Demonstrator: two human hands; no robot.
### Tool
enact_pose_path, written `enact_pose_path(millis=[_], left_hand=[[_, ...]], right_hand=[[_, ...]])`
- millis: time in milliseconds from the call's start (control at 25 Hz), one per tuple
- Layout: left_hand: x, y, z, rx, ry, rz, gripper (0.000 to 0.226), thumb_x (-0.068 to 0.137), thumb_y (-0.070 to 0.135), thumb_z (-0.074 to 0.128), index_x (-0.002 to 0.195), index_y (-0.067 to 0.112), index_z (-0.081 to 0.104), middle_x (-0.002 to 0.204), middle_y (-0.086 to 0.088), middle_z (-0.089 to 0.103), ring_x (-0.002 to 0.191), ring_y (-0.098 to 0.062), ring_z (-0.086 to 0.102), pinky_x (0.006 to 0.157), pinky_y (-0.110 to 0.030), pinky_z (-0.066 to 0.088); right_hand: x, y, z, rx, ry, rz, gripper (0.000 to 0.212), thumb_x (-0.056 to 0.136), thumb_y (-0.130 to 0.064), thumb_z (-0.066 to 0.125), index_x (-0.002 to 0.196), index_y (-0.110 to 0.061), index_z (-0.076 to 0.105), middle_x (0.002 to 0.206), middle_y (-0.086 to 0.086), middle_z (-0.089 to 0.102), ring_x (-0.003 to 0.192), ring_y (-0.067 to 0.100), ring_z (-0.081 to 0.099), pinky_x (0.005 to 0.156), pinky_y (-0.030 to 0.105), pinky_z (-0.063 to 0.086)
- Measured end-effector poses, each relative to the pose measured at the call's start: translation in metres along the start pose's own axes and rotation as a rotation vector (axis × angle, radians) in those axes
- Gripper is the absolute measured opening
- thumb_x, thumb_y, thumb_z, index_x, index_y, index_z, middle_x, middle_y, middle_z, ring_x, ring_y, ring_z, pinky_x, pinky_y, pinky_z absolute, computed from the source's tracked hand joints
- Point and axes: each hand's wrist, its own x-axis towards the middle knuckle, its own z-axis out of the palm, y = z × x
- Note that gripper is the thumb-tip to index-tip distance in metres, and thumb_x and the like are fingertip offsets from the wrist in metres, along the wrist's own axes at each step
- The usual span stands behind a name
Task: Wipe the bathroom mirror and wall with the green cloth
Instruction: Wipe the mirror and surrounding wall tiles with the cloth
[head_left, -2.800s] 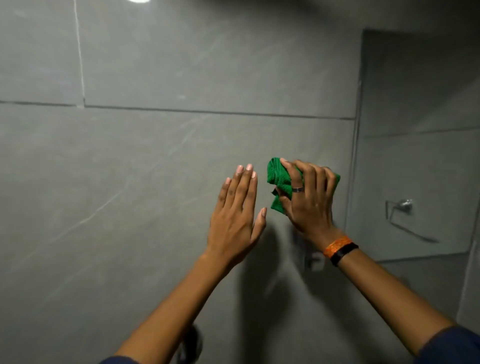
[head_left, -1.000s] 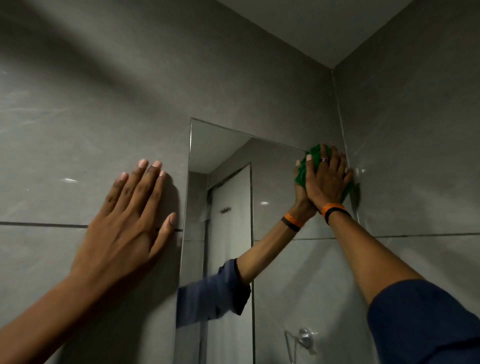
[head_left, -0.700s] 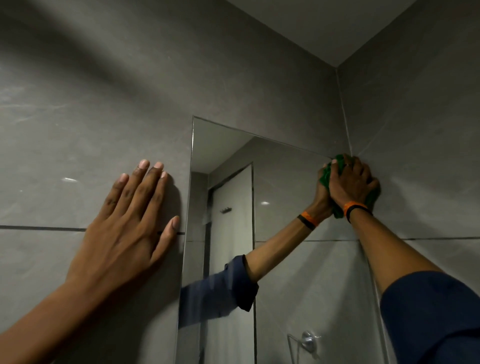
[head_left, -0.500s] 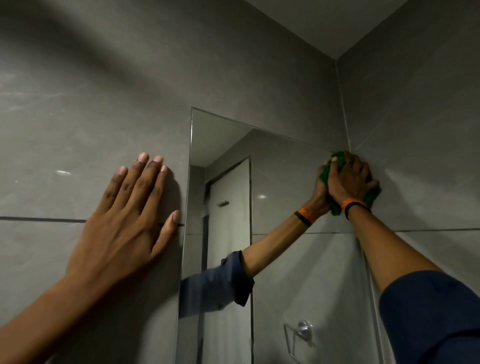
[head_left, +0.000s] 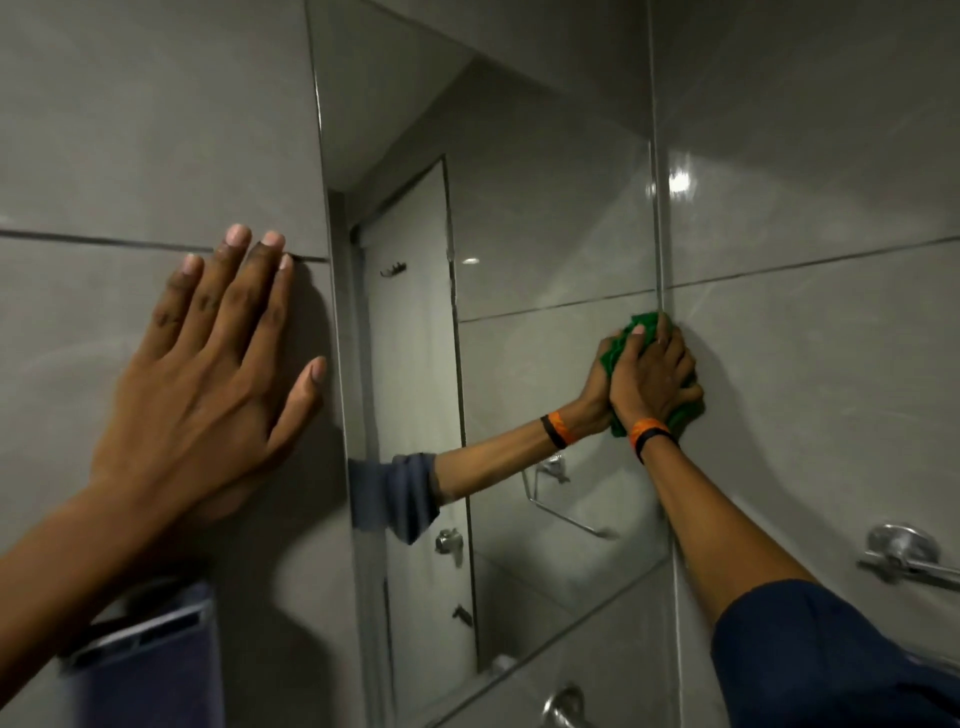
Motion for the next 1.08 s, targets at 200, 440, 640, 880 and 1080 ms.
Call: enact_pose_path(millis=[200, 440, 640, 880, 1080], left_hand=[[-0.007, 0.003, 0.000, -0.028, 0.011, 0.005, 0.078, 0.103, 0.053, 0.019, 0.160, 0.001, 0.012, 0.170, -0.019, 0.009, 0.159, -0.027, -0.002, 0.129, -0.041, -0.006], [-0.011, 0.003, 0.003, -0.036, 0.025, -0.005, 0.078, 0.103, 0.054, 0.019, 0.160, 0.002, 0.010, 0.170, -0.020, 0.009, 0.159, -0.027, -0.004, 0.129, -0.041, -0.007], [-0.011, 0.004, 0.004, -0.024, 0.032, -0.002, 0.077, 0.103, 0.053, 0.017, 0.160, 0.001, 0.011, 0.170, -0.020, 0.010, 0.159, -0.028, -0.003, 0.129, -0.044, -0.003], [-0.014, 0.007, 0.000, -0.013, 0.007, -0.018, 0.076, 0.104, 0.051, 0.016, 0.160, 0.001, 0.008, 0.170, -0.020, 0.006, 0.158, -0.028, -0.004, 0.129, -0.046, -0.001], [-0.013, 0.010, -0.004, -0.032, -0.030, -0.023, 0.075, 0.104, 0.050, 0.015, 0.160, 0.000, 0.007, 0.170, -0.020, 0.004, 0.158, -0.030, -0.003, 0.129, -0.048, 0.002]], right_hand=[[-0.084, 0.081, 0.008, -0.019, -0.047, 0.166, 0.052, 0.107, -0.045, 0.033, 0.155, -0.024, 0.037, 0.159, 0.006, 0.040, 0.141, 0.033, 0.037, 0.111, 0.064, 0.023], [-0.169, 0.156, 0.005, -0.031, -0.129, 0.402, 0.073, 0.092, -0.055, 0.016, 0.155, -0.024, 0.037, 0.161, 0.007, 0.037, 0.142, 0.037, 0.034, 0.113, 0.066, 0.020], [-0.189, 0.160, 0.003, 0.011, -0.111, 0.432, 0.074, 0.092, -0.052, 0.015, 0.155, -0.020, 0.036, 0.162, 0.008, 0.036, 0.144, 0.034, 0.033, 0.116, 0.063, 0.018], [-0.237, 0.145, 0.004, -0.031, -0.055, 0.160, 0.069, 0.095, -0.048, 0.020, 0.154, -0.017, 0.040, 0.156, 0.015, 0.045, 0.139, 0.037, 0.042, 0.113, 0.058, 0.030], [-0.299, 0.118, -0.011, -0.005, -0.065, -0.024, 0.062, 0.098, -0.043, 0.028, 0.154, -0.020, 0.037, 0.155, 0.010, 0.045, 0.136, 0.034, 0.045, 0.111, 0.053, 0.033]])
